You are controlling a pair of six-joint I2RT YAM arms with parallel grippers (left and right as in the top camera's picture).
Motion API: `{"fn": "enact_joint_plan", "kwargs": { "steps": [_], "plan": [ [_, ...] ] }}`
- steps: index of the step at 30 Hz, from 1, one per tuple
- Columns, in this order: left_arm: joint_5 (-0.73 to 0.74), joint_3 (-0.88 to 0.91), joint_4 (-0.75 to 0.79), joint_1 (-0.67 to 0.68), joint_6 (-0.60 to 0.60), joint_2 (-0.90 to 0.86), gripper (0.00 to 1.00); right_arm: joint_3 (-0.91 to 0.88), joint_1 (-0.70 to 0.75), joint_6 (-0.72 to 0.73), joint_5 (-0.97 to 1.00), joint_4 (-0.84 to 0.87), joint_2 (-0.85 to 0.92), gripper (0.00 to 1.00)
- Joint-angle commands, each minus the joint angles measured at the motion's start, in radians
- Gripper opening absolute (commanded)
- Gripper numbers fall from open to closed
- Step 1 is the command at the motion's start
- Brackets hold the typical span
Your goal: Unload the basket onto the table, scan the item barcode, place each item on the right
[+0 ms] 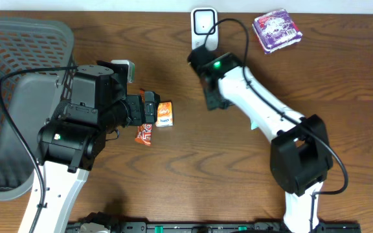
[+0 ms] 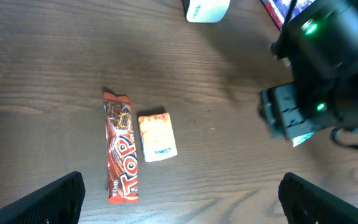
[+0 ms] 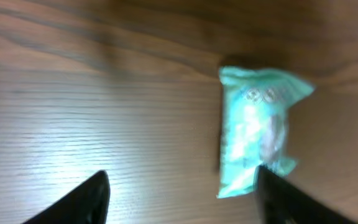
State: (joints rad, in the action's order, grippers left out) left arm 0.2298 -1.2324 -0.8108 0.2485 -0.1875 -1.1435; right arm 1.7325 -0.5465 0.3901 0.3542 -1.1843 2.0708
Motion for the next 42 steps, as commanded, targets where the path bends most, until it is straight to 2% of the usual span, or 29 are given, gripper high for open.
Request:
{"fn": "enact_joint_plan", "kwargs": {
  "steps": [1, 7, 14, 21, 24, 26, 27, 28, 30, 34, 42],
  "plan": [
    [-0.010, -0.017, 0.000, -0.003, -0.009, 0.001, 0.99, -0.032, 0.038, -0.122, 0.050, 0.000, 0.002, 0.60],
    [-0.010, -0.017, 0.000, -0.003, -0.009, 0.001, 0.99, -0.185, 0.056, -0.064, 0.254, 0.080, 0.003, 0.64],
    [-0.010, -0.017, 0.000, -0.003, -0.009, 0.001, 0.99, -0.346, 0.055, -0.062, 0.277, 0.236, 0.003, 0.59],
    [-0.010, -0.017, 0.000, -0.003, -0.009, 0.001, 0.99, -0.480, 0.057, -0.062, 0.314, 0.358, 0.003, 0.58],
    [-0.010, -0.017, 0.000, -0.003, -0.009, 0.001, 0.99, -0.493, 0.069, -0.062, 0.299, 0.366, 0.003, 0.47],
    [-0.010, -0.017, 0.000, -0.003, -0.009, 0.001, 0.99, -0.492, 0.078, -0.063, 0.284, 0.365, 0.003, 0.36],
    [-0.010, -0.017, 0.000, -0.003, -0.009, 0.001, 0.99, -0.490, 0.084, -0.068, 0.264, 0.363, 0.003, 0.26],
    [-0.010, -0.017, 0.000, -0.003, -0.009, 0.001, 0.99, -0.488, 0.092, -0.078, 0.233, 0.362, 0.003, 0.20],
    [-0.010, -0.017, 0.000, -0.003, -0.009, 0.001, 0.99, -0.476, 0.110, -0.081, 0.154, 0.357, 0.003, 0.01],
    [-0.010, -0.017, 0.000, -0.003, -0.009, 0.001, 0.99, -0.414, 0.159, -0.114, -0.093, 0.328, 0.003, 0.01],
    [-0.010, -0.017, 0.000, -0.003, -0.009, 0.001, 0.99, -0.172, 0.257, -0.284, -0.821, 0.204, 0.001, 0.01]
  ]
}}
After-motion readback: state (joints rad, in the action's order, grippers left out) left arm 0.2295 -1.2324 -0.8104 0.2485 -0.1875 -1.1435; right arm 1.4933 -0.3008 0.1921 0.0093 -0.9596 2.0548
